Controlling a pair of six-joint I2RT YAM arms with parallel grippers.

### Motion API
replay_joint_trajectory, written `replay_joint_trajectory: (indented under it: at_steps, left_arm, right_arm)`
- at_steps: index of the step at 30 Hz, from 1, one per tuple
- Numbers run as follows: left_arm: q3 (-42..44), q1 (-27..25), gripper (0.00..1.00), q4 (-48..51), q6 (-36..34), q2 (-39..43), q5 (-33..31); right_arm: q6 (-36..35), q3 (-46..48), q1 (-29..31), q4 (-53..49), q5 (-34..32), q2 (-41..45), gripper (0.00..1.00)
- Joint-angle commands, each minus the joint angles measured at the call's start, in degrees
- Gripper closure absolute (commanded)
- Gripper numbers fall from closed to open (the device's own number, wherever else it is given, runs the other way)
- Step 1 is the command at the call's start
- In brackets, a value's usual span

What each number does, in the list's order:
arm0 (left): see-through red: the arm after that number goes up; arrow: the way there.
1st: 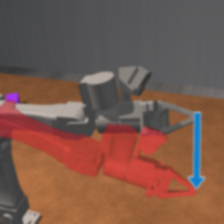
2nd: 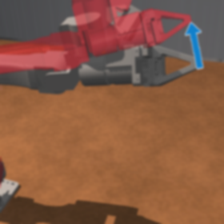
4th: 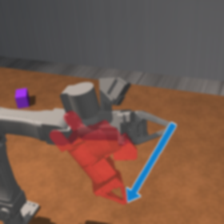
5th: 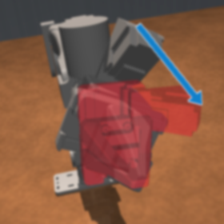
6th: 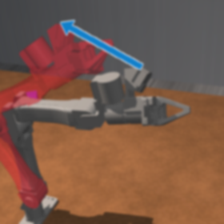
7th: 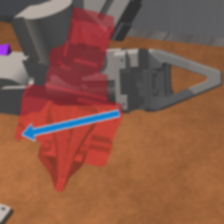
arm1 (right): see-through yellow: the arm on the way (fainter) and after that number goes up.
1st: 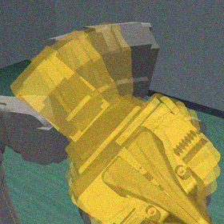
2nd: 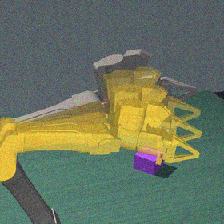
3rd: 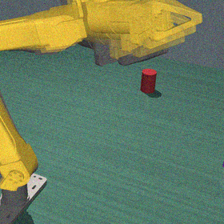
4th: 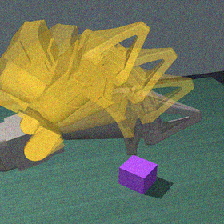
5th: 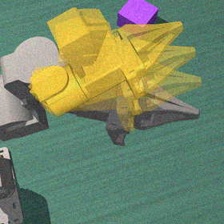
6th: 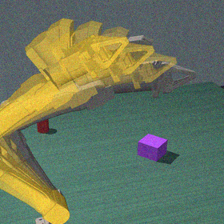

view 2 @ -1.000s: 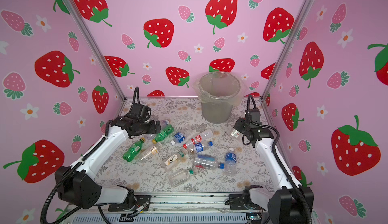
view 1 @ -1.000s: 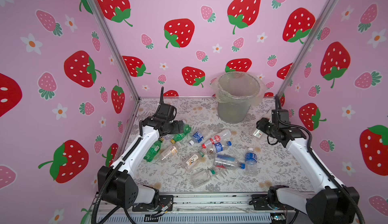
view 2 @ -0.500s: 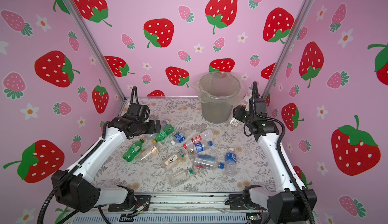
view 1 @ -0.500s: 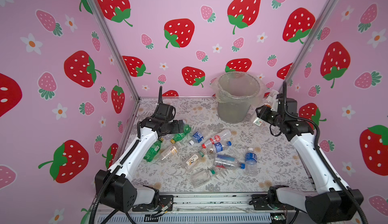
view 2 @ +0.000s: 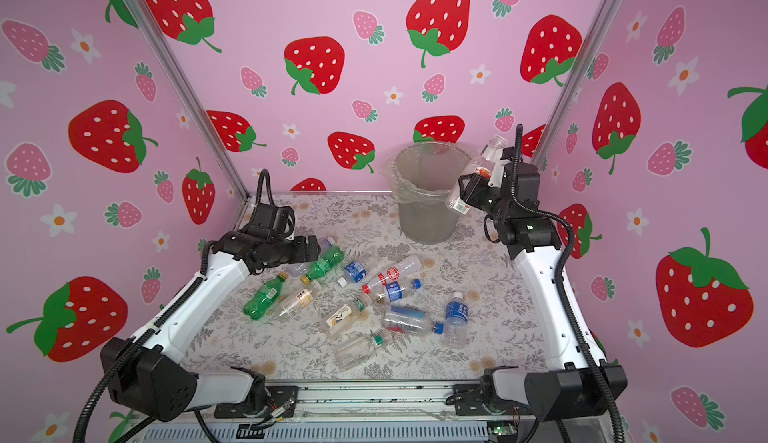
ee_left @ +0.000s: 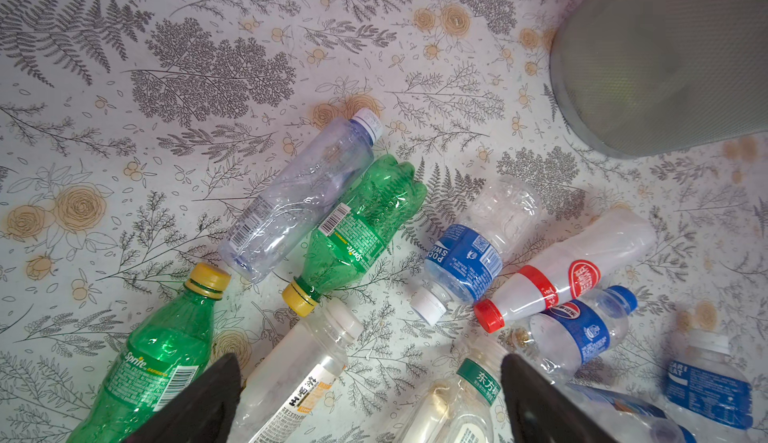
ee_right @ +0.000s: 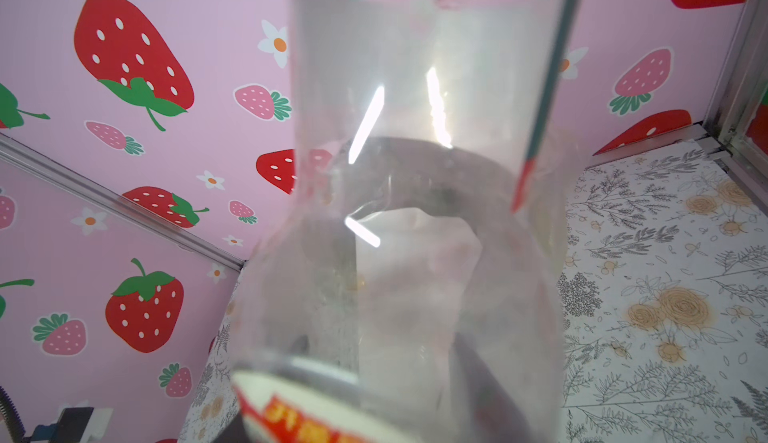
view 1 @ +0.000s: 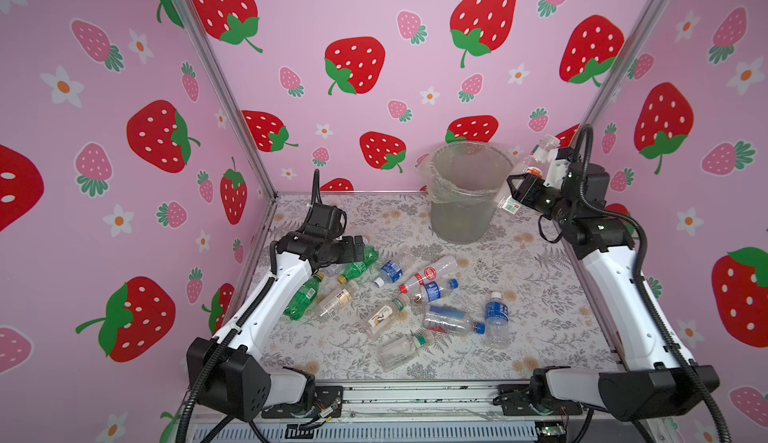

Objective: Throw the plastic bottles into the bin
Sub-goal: 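Lift the red-labelled bottle and carry it up toward the bin with the right gripper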

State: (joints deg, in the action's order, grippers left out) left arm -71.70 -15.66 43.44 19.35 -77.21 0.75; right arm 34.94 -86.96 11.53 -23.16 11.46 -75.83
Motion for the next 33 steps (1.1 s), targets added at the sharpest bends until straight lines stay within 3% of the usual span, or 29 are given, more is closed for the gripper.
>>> replay_joint_trajectory:
  at_steps: [1,6,10,19,25,33]
  left_arm:
    - [0.2,0.4,0.01,-0.4,0.2,0.9,0.8]
    - [0.4,0.4,0.01,-0.3,-0.1,1.1,0.8]
    - [0.7,0.4,0.01,0.5,-0.4,1.8,-3.0]
    - [1.0,0.5,0.01,-0.4,0.0,1.9,-0.3]
    - [1.4,1.1,0.01,-1.1,0.4,3.2,-1.4]
    - [1.2,2.2,0.01,-0.9,0.5,3.0,-0.1]
  right_arm:
    - [0.0,-1.5,0.4,0.7,0.6,-0.6,0.47]
    - [0.8,4.6,0.9,1.2,-1.0,4.0,0.48]
    - [2.5,11.1,1.8,2.1,-2.8,9.5,0.47]
    - [6.4,20.1,2.5,3.9,-1.1,13.8,0.48]
    - [7.0,12.5,4.4,4.0,-2.7,7.4,0.47]
    - [11.8,-10.7,5.9,0.8,-12.1,-11.8,0.48]
